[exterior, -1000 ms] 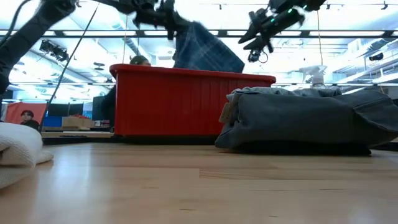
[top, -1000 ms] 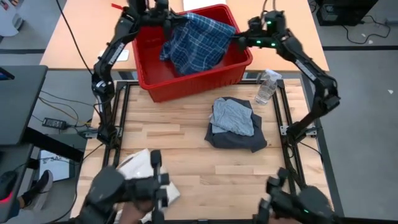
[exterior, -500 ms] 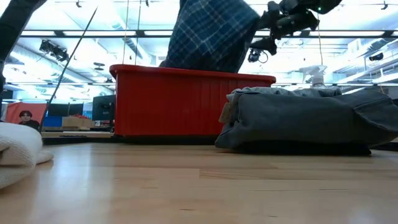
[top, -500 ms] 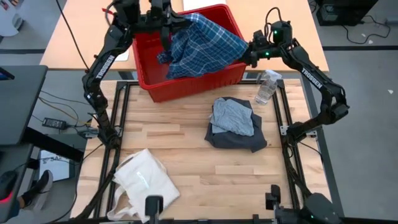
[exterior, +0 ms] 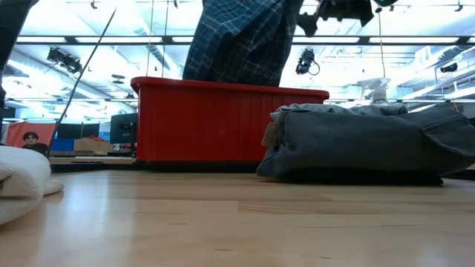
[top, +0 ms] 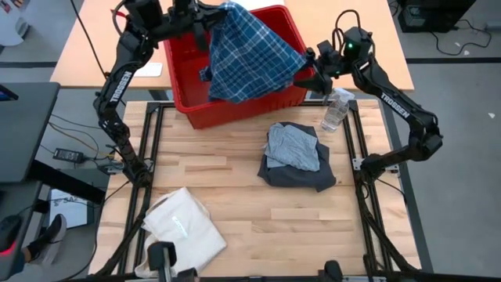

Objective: Fold Laundry from Bin
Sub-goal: Remove the blue striped long sleeve from the red laundry bin

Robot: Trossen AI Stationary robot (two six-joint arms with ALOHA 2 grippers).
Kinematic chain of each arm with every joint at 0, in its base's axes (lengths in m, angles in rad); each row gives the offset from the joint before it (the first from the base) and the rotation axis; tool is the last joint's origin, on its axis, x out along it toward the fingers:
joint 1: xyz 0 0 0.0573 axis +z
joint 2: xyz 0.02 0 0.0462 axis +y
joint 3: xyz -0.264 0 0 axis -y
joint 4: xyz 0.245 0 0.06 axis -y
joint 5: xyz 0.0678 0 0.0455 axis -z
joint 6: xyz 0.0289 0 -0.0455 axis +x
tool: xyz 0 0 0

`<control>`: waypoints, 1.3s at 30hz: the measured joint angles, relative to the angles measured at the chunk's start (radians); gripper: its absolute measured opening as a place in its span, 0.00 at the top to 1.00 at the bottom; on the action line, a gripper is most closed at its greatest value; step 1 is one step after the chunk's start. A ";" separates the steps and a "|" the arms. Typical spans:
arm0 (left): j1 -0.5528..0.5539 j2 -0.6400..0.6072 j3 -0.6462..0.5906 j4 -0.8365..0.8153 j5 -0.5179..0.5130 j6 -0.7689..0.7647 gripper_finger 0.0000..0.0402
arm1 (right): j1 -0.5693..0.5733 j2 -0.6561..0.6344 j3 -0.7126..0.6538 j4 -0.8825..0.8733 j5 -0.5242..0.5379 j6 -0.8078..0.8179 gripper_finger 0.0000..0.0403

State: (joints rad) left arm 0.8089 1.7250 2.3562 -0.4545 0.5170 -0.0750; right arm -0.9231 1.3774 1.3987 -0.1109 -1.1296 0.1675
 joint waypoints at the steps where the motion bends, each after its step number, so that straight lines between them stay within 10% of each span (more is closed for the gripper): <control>1: 0.005 0.001 0.000 -0.004 -0.002 -0.005 0.97 | 0.019 -0.003 0.000 0.025 0.021 0.013 0.05; 12: 0.016 0.008 0.000 -0.013 -0.007 0.028 0.97 | 0.176 0.079 0.000 0.367 0.588 0.273 0.12; 21: 0.023 0.008 0.000 -0.161 -0.007 0.163 0.97 | 0.222 0.164 0.000 0.501 0.661 0.399 0.93; 31: 0.091 0.009 0.000 -0.350 -0.008 0.194 0.97 | 0.148 0.070 0.002 0.518 0.677 0.415 0.97; 39: 0.068 -0.015 0.000 -0.254 0.043 0.152 0.97 | 0.119 0.048 0.109 0.509 0.392 0.518 0.97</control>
State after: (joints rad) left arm 0.8764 1.7099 2.3562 -0.7082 0.5602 0.0774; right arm -0.8043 1.4250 1.5076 0.3981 -0.7371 0.6858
